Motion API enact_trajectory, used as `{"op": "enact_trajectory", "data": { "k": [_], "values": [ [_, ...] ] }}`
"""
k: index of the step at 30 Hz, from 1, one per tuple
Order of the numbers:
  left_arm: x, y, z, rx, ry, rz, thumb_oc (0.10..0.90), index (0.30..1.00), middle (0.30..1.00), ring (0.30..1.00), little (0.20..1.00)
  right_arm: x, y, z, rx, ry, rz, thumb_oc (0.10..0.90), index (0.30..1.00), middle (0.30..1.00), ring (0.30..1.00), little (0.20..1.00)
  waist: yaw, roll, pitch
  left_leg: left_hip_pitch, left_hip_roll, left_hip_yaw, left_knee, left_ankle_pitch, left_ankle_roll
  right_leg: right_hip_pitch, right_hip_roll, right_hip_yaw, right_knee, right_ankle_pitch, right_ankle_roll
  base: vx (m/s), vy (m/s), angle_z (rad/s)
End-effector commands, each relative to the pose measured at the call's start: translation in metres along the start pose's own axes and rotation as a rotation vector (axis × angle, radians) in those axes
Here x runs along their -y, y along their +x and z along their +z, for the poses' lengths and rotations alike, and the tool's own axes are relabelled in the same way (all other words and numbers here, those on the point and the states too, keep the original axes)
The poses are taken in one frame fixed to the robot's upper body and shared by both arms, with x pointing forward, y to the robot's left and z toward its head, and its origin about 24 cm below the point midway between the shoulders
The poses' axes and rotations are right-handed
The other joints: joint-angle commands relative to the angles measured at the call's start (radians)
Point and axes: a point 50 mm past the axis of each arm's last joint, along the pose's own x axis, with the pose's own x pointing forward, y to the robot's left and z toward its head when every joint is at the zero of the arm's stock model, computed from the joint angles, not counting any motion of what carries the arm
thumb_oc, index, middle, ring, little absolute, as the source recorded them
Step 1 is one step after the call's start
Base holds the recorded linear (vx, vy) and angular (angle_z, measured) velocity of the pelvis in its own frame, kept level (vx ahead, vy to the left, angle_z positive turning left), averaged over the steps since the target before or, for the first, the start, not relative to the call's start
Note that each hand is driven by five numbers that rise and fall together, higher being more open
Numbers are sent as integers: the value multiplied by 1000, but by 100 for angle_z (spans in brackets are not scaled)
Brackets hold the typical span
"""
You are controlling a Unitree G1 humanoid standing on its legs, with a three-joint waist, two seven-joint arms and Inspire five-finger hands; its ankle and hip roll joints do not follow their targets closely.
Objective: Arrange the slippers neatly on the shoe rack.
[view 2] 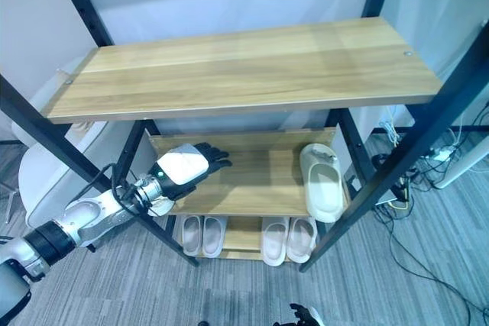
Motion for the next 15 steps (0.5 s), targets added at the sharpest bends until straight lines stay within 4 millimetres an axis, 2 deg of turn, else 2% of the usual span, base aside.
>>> {"op": "enact_trajectory", "data": {
  "k": [1,4,6,15],
  "values": [
    [-72,13,-55,-145,206,252,800,900,900,900,900,-4,-9,-26,-44,-3,4,800,900,900,900,900,15,-27,2,-7,-20,-61,2,-85,-35,-84,-55,-27,4,28,112,0,0,0],
    [-65,11,-61,-182,208,236,800,900,900,900,900,-4,-9,-26,-44,-2,2,800,900,900,900,900,14,-27,3,-6,-19,-60,2,-86,-35,-82,-56,-28,4,27,112,0,0,0],
    [-63,4,-74,-248,239,231,800,900,900,900,900,-5,-10,-26,-41,0,2,800,900,900,900,900,14,-28,5,-9,-18,-61,2,-85,-36,-85,-57,-27,4,28,113,0,0,0],
    [-66,-11,-104,-365,349,184,800,900,900,900,900,-3,-8,-22,-33,8,-2,800,900,900,900,900,11,-37,13,-34,-16,-54,2,-79,-36,-114,-54,-23,4,38,113,0,0,0]
  ]
}}
